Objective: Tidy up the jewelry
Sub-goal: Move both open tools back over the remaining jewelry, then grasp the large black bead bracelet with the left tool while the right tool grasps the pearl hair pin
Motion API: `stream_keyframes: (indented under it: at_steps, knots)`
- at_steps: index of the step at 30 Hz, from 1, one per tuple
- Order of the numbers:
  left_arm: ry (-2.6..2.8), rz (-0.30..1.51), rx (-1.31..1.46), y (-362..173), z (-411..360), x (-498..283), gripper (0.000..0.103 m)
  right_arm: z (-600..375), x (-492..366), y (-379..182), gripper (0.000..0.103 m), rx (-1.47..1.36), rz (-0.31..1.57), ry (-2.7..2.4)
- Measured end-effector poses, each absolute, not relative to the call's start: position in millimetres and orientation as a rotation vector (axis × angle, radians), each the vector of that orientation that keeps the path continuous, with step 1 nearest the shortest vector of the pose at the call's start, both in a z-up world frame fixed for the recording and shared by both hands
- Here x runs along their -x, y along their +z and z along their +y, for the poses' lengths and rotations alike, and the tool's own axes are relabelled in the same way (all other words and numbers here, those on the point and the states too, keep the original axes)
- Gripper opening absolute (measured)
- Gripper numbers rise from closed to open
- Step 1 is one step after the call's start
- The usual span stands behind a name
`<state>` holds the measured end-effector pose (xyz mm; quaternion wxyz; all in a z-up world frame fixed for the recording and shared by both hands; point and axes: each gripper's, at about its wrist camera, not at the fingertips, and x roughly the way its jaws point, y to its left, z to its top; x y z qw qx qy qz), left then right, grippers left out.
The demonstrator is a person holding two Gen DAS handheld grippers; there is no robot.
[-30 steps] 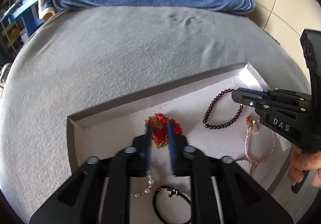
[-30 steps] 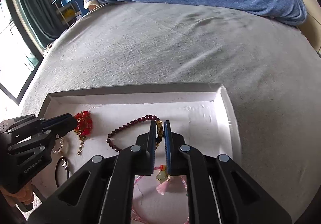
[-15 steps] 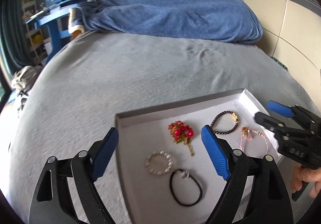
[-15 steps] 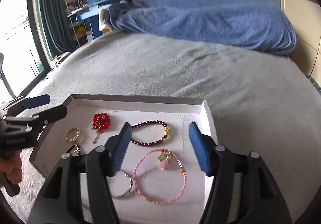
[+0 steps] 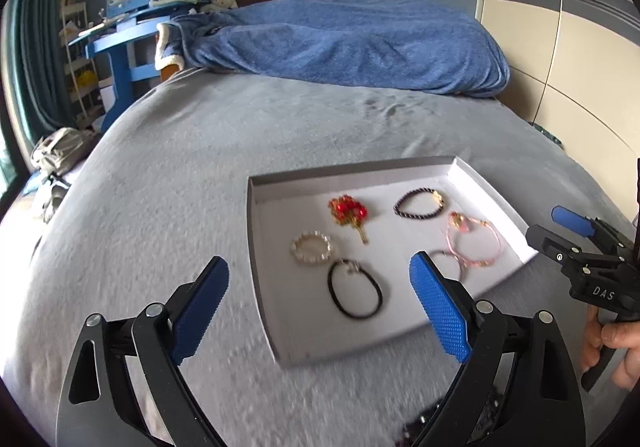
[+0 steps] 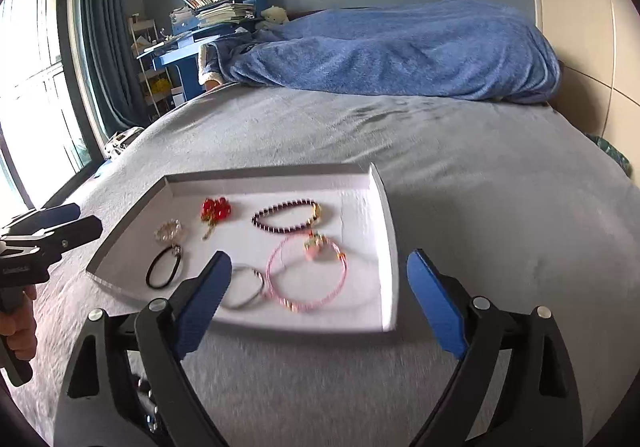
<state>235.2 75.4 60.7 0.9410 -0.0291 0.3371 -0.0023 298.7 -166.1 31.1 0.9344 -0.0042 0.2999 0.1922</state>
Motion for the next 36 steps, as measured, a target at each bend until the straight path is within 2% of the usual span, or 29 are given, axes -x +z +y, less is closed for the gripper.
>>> stream_keyframes:
  at_steps: [8, 17, 28, 31, 33, 34, 35, 36]
  knots:
    - [-0.014, 0.677, 0.116, 40.0, 65.9, -178.4, 0.093, -184.0, -243.2, 19.0, 0.096, 0.011, 0.588, 0.402]
    - [-0.036, 0.706, 0.081, 16.2, 47.3, -130.7, 0.093, -196.4, -200.6, 15.3, 0.097, -0.002, 0.590, 0.388]
    - [-0.092, 0.734, 0.022, 6.7, 28.0, -120.1, 0.091, -190.1, -163.7, -5.2, 0.095, -0.009, 0.656, 0.395]
    - [-0.103, 0.759, 0.019, 2.3, 26.0, -122.8, 0.083, -183.0, -159.4, -5.4, 0.089, 0.026, 0.651, 0.403]
    - [-0.112, 0.800, 0.032, -4.2, 27.8, -128.5, 0.071, -177.3, -159.5, -7.1, 0.082, 0.053, 0.661, 0.407]
    - [-0.114, 0.817, 0.041, -6.8, 29.2, -130.9, 0.058, -175.7, -159.6, -7.8, 0.076, 0.057, 0.665, 0.408]
    - [-0.122, 0.834, 0.058, -9.9, 31.3, -133.2, 0.051, -175.0, -159.9, -8.4, 0.074, 0.059, 0.669, 0.410]
    - [-0.134, 0.838, 0.069, -10.8, 32.3, -133.9, 0.049, -175.1, -160.5, -8.6, 0.073, 0.057, 0.671, 0.411]
